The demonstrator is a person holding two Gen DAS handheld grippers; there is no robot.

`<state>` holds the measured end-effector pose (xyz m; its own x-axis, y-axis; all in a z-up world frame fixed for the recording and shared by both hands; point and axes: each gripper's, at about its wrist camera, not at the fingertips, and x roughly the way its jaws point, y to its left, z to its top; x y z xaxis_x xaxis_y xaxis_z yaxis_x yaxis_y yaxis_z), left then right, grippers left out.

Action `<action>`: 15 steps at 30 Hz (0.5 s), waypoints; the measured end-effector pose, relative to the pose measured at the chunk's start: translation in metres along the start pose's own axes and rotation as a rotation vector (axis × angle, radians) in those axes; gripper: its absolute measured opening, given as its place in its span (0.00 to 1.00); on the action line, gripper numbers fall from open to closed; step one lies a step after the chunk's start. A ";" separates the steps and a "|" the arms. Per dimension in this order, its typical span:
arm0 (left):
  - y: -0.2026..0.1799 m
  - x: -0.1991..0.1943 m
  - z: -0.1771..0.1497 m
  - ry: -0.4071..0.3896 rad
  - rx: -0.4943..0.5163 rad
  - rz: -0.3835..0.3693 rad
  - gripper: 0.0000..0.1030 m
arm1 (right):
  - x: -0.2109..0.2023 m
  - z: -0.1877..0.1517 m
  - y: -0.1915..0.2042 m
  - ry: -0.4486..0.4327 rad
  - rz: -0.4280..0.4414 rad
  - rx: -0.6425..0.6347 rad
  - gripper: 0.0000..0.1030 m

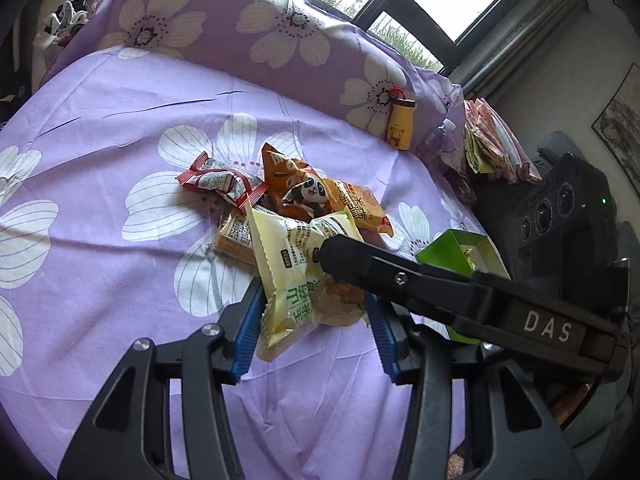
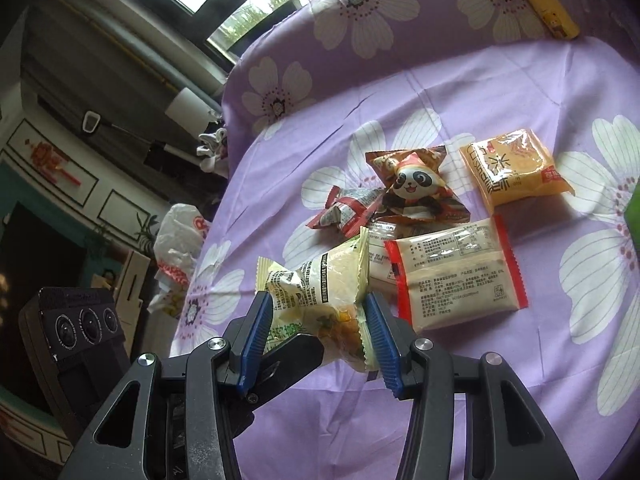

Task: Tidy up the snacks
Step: 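Lift the cream bag with the right gripper and carry it over the box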

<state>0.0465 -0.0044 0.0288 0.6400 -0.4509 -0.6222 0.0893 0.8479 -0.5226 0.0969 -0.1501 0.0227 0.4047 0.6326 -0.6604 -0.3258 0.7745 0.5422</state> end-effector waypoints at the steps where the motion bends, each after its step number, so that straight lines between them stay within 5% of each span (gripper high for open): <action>1: -0.002 0.000 0.000 -0.003 0.007 0.001 0.47 | -0.001 0.000 0.001 -0.004 -0.005 -0.004 0.50; 15: -0.027 0.004 0.004 -0.015 0.055 -0.039 0.47 | -0.021 0.005 -0.007 -0.048 -0.026 0.012 0.50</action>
<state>0.0500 -0.0278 0.0422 0.6462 -0.4805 -0.5930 0.1562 0.8438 -0.5135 0.0953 -0.1685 0.0357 0.4536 0.6114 -0.6484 -0.3050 0.7901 0.5316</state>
